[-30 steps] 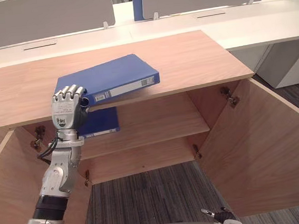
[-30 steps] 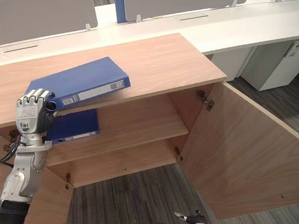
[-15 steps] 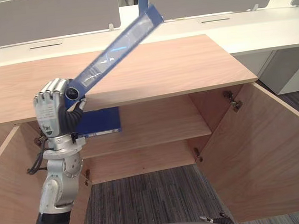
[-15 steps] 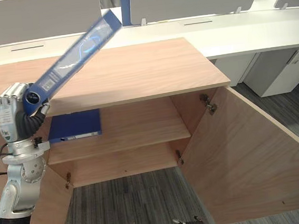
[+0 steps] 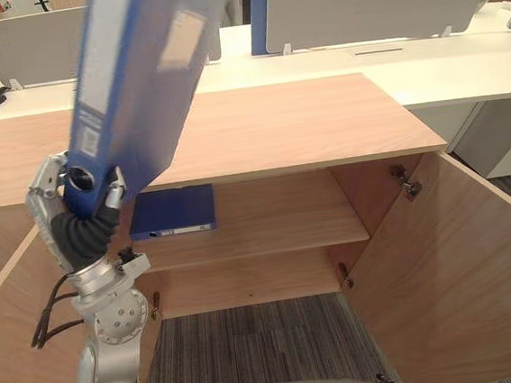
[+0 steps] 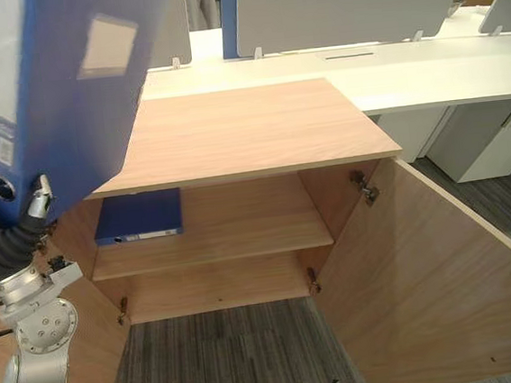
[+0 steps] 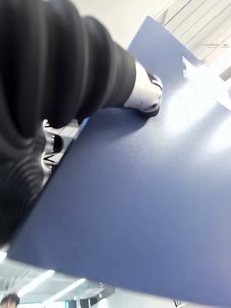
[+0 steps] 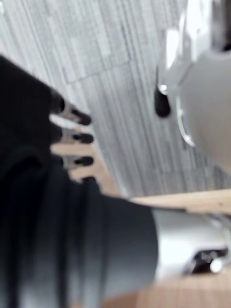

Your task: Walk over to the cabinet, pick up the folder, carry it to the office cabinet, place the folder inside the office cabinet, then close the office cabinet door

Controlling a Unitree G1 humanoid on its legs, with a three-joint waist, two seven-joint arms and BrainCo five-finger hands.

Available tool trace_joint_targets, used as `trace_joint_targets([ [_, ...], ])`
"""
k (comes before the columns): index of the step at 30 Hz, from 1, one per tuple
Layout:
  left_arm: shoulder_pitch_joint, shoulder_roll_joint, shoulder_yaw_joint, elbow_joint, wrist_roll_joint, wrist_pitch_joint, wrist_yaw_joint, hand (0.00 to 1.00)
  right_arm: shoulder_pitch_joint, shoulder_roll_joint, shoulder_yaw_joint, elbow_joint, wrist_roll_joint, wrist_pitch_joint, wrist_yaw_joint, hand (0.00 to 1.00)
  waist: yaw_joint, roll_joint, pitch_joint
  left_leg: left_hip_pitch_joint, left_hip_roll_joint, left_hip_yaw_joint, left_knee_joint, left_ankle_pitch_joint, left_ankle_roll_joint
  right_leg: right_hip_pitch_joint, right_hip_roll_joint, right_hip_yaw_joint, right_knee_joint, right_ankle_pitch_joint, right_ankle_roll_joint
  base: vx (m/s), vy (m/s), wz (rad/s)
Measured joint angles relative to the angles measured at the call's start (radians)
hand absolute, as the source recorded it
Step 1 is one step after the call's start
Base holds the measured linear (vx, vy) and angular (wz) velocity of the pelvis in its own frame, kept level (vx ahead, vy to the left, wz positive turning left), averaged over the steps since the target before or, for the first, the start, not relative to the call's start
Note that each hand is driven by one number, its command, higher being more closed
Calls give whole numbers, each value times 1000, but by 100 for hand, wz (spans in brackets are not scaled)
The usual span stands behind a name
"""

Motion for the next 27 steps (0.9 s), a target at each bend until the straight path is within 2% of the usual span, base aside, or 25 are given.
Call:
trace_joint_targets([
  [3, 23, -48, 0, 0, -129, -33, 7, 100, -1, -5, 25, -1, 1, 0, -7, 0, 2, 1, -2, 0, 0, -4, 0, 3, 5, 1, 0, -3, 1, 0, 0, -11, -11, 2],
  [8, 77, -96, -7, -1, -304, -61, -3, 100, 0, -4, 35, -17, 2, -1, -26, 0, 5, 1, -2, 1, 0, -9, 0, 4, 7, 5, 0, -8, 0, -1, 1, -9, -10, 3],
  [11, 106, -117, -20, -1, -435, -89, -63, 100, 2, -3, 35, -42, 2, -1, -27, 0, 8, 2, -2, 1, 0, -10, 0, 5, 7, 6, 0, -8, 1, -1, 1, 0, 0, 0],
  [13, 124, -122, -45, -1, -550, -100, -137, 100, 11, 1, 34, -95, 6, -6, -27, 0, 12, 3, -3, 2, -1, -10, 0, 6, 9, 7, 0, -9, 1, -1, 1, 0, 0, 0],
  [14, 131, -124, -47, -1, -564, -104, -154, 100, 12, 3, 33, -114, 11, -6, -27, 0, 12, 3, -2, 2, -1, -12, 0, 7, 10, 7, -1, -10, 2, -2, 2, 0, 0, 0],
  [19, 173, -127, -75, 0, -700, -109, -298, 100, 20, 40, 14, -367, 66, -24, -28, 0, 4, 13, 0, 5, -4, -12, 0, 9, 13, 5, -5, -10, 11, -4, 5, -20, -2, 0],
  [24, 181, -130, -79, 0, -789, -110, -404, 100, 19, 88, 5, -738, 138, -93, -28, 0, 4, 14, 3, 4, -7, -12, 0, 8, 13, 3, -9, -10, 12, -5, 8, 0, 0, 0],
  [27, 181, -139, -85, 0, -798, -110, -433, 100, 15, 119, 10, -908, 164, -147, -28, 0, 4, 8, 7, 1, -7, -11, 0, 6, 9, -1, -9, -8, 7, -4, 8, 0, 0, 0],
])
